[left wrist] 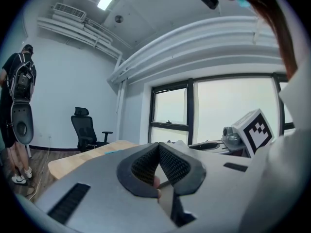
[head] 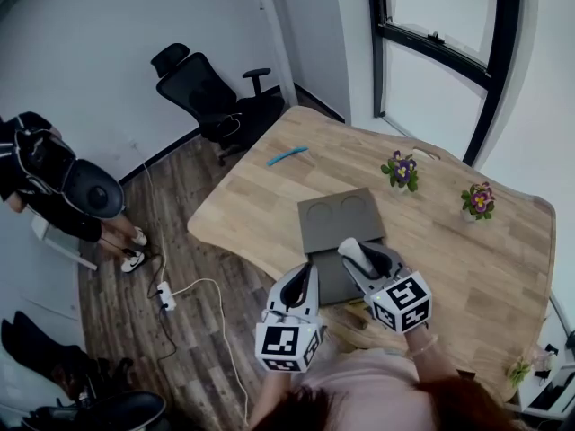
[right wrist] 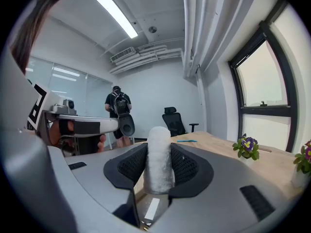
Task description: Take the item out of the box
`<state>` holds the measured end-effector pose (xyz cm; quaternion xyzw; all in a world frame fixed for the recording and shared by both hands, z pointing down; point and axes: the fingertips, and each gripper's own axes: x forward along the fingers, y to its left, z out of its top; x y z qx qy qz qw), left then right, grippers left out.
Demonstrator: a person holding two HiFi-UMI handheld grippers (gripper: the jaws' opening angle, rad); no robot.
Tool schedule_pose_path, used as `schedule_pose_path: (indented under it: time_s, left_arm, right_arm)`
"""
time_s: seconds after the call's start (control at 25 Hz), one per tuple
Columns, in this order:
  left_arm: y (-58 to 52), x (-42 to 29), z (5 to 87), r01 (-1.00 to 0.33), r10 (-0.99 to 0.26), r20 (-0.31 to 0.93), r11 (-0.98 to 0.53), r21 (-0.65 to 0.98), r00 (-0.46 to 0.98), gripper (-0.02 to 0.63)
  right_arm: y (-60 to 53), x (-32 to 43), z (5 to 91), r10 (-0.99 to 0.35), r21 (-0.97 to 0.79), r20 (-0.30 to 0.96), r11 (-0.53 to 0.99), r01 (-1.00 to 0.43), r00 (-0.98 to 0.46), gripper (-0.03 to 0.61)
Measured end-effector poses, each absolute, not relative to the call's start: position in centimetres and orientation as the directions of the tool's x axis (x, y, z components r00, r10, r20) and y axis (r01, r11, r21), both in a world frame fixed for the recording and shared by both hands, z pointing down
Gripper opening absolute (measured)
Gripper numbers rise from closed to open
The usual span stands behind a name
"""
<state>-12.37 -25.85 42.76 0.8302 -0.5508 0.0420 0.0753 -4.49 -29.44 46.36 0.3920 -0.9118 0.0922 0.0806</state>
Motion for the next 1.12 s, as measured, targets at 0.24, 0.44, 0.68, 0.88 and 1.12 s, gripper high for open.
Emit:
schedule_pose_path:
  time_s: [0.24, 0.44, 0.68, 0.88, 1.12]
  left_arm:
    - [-25.2, -12.1, 42.1, -0.918, -0.908, 0.138, -0.388, 0.082, 0.396, 0.0]
    - [-24.8, -11.9, 42.0, -0.923, -0.91, 0.15, -0.382, 0.056, 0.386, -0.002]
    - [-24.2, -11.4, 42.0, -0.92, -0.909, 0.145, -0.385, 0.069, 0.391, -0.002]
    - [-23.3, -11.0, 42.1, -0.915, -0.905, 0.136, -0.399, 0.064, 0.404, -0.002]
    - [-22.4, -10.5, 41.2, -0.927, -0.92, 0.116, -0.37, 0.059, 0.375, -0.002]
  right_arm:
    - [-28.6, -3.4, 45.1, -0.715, -0.142, 0.185, 0.659, -0.739, -0.674, 0.14]
    - [-28.3, -2.3, 43.6, -0.757, -0.11, 0.129, 0.632, -0.768, -0.641, 0.138]
    - [-27.1, -1.7, 42.4, -0.783, -0.069, 0.104, 0.61, -0.79, -0.614, 0.138]
    - [-26.4, -1.4, 42.0, -0.784, -0.04, 0.092, 0.613, -0.789, -0.614, 0.136]
    - [-25.8, -0.2, 40.8, -0.781, -0.025, 0.047, 0.622, -0.783, -0.622, 0.135]
